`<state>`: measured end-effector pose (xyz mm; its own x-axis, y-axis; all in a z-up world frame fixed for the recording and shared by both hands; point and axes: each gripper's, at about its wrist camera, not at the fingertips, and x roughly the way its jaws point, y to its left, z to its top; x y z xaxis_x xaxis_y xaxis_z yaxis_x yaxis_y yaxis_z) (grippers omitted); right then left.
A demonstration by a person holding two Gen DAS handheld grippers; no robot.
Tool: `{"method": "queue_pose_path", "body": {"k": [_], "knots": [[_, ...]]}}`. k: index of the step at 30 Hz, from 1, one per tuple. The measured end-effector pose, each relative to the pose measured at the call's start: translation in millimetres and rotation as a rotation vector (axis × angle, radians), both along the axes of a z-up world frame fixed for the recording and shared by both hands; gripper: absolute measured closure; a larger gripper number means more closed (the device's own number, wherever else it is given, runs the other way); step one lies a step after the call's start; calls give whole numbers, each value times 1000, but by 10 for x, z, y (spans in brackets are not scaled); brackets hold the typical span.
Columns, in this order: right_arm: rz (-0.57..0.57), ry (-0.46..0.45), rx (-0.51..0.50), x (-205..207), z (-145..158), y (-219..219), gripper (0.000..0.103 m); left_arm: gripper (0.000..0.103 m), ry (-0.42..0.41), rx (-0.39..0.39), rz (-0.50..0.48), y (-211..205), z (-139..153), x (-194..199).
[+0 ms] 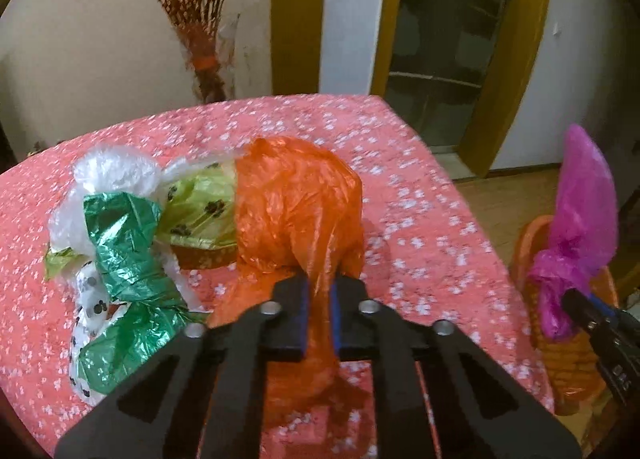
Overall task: Collect trash
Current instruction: 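Carry the purple bag with the right tool to the wastebasket while the left tool grasps an orange bag, then open both tools to drop the purple and orange bags into the wastebasket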
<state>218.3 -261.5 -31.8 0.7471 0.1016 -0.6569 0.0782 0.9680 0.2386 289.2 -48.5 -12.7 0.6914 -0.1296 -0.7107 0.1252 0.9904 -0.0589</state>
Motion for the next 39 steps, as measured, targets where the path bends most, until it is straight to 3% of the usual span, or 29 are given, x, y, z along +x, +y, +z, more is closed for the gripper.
{"method": "queue_pose_path", "body": {"k": [19, 39], "knots": [[-77, -76, -3, -470, 242, -320, 86, 98, -86, -145, -187, -409, 382, -548], [-245, -91, 12, -809, 209, -888, 86, 98, -49, -215, -388, -1225, 356, -797]]}}
